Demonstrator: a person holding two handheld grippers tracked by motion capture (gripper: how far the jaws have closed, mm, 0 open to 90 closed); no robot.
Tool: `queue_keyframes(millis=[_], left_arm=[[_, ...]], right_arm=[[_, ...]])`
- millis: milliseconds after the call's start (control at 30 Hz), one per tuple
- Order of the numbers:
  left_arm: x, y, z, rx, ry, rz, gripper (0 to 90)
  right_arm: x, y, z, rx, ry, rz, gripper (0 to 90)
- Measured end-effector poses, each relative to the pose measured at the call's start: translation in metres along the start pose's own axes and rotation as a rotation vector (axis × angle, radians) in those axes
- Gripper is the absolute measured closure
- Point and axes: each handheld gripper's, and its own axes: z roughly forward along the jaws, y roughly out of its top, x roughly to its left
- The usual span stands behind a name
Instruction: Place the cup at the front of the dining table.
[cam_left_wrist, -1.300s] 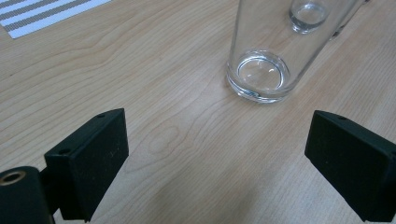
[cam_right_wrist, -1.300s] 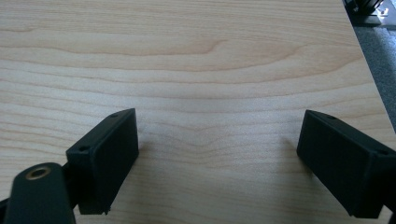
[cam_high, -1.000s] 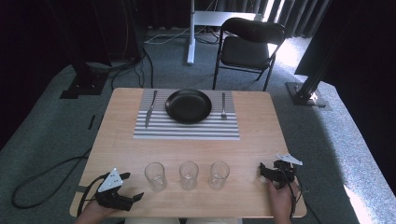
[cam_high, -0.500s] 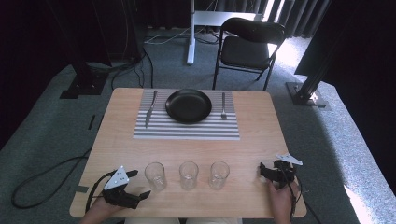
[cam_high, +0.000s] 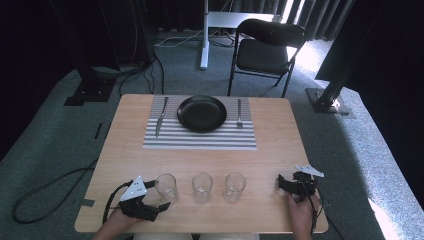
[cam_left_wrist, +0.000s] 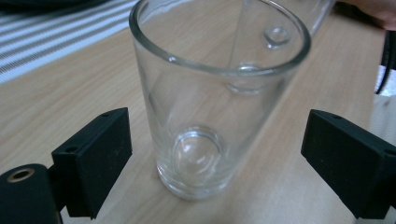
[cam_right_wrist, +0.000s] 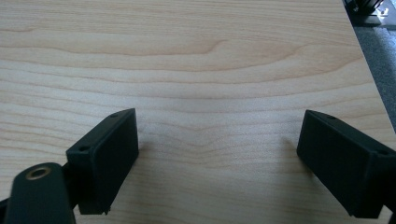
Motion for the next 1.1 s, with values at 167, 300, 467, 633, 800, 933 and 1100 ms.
queue_keyframes(millis=[167, 300, 467, 633, 800, 933, 1100], left_arm=[[0.002, 0.003, 0.002, -0.058, 0.003, -0.013, 9.1], [-0.001, 0.006, 0.004, -0.096, -0.005, 0.004, 15.2], [-0.002, 0.008, 0.011, -0.11, 0.0, -0.004, 15.3], [-0.003, 0.009, 0.014, -0.148, -0.003, -0.02, 15.3], [-0.005, 0.009, 0.018, -0.179, 0.021, -0.015, 15.3], [-0.011, 0.01, 0.023, -0.187, 0.067, -0.012, 15.4], [-0.019, 0.01, 0.028, -0.183, 0.138, -0.019, 15.4]], right_arm=[[0.0, 0.0, 0.0, 0.0, 0.0, -0.001, 12.1], [0.0, 0.0, 0.0, 0.0, 0.0, 0.0, 12.1], [0.0, 0.0, 0.0, 0.0, 0.0, 0.0, 12.0], [0.0, 0.0, 0.0, -0.001, 0.001, 0.001, 12.0], [0.0, 0.0, 0.0, 0.0, 0.0, 0.0, 12.1], [0.0, 0.0, 0.0, 0.0, 0.0, 0.0, 12.1], [0.0, 0.0, 0.0, 0.0, 0.0, 0.0, 12.1]])
